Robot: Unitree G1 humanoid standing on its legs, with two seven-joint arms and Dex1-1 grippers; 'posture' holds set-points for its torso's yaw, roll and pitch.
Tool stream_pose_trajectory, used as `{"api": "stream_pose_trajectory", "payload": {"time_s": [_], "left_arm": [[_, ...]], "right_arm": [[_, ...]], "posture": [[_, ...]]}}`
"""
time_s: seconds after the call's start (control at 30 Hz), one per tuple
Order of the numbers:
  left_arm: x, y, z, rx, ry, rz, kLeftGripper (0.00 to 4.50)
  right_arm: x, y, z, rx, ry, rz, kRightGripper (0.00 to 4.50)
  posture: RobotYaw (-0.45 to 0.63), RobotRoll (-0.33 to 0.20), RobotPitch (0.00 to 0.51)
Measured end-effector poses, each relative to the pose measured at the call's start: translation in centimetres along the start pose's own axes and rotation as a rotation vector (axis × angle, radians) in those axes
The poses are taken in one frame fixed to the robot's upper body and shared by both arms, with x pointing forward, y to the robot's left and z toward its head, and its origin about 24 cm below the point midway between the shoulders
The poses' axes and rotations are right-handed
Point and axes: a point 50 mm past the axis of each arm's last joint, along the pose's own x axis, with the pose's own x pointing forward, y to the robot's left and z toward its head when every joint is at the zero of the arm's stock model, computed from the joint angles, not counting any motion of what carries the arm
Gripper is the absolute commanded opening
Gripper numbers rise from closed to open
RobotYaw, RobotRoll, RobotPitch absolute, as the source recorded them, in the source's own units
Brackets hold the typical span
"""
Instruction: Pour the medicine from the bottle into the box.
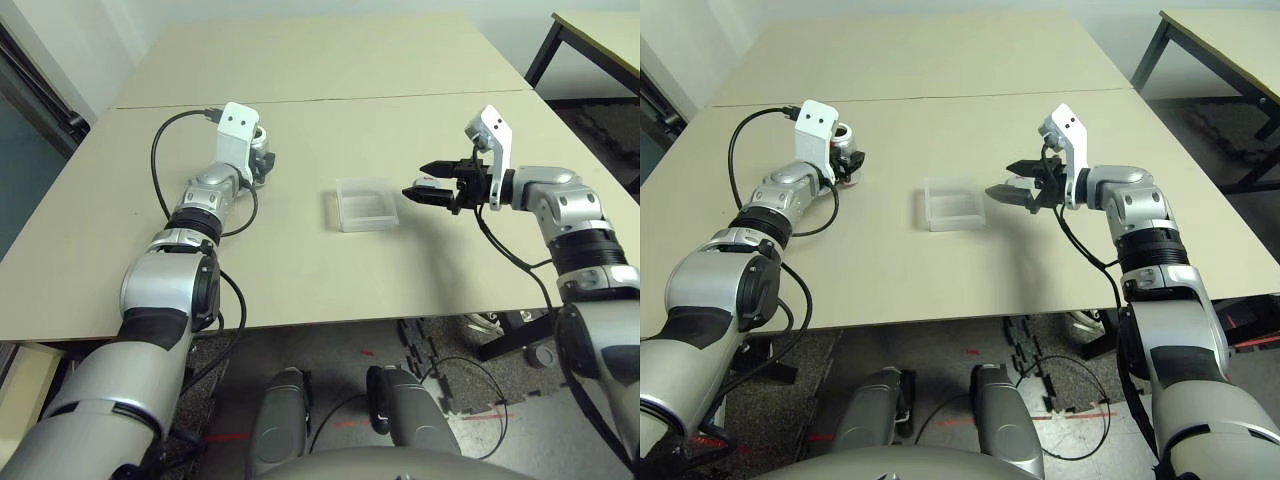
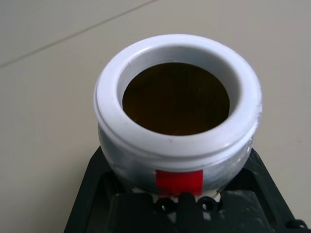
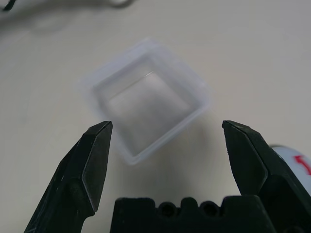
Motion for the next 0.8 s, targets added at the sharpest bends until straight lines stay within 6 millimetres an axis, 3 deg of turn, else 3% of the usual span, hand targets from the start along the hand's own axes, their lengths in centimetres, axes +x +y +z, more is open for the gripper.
{"api": "stream_pose_trajectory", "payload": {"time_s": [0.23, 0.33, 0.43, 0.6, 0.8], "left_arm": [[0.1, 0.1, 2.0, 0.081, -0.039, -0.009, 2.56], [0.3, -0.6, 3.5, 0.203, -0.07, -0.038, 2.56], [0.5, -2.1, 5.3, 0.449, -0.103, -0.099, 2.56], [0.9, -6.2, 8.0, 0.883, -0.186, -0.227, 2.56], [0.7, -11.6, 11.4, 1.724, -0.352, -0.249, 2.56]], "right_arm": [[-0.2, 0.3, -0.2, 0.002, 0.07, 0.023, 4.5], [-0.2, 0.3, -0.2, 0.004, 0.07, 0.024, 4.5], [-0.2, 0.3, -0.2, 0.004, 0.07, 0.024, 4.5], [0.0, 0.3, -0.2, 0.004, 0.067, 0.028, 4.5], [0.7, 0.4, -0.2, -0.008, 0.075, 0.035, 4.5]], "posture": [[-0.02, 0.0, 0.11], [-0.03, 0.0, 0.109], [-0.03, 0.0, 0.104], [-0.03, 0.0, 0.099], [-0.05, 0.0, 0.086]]}}
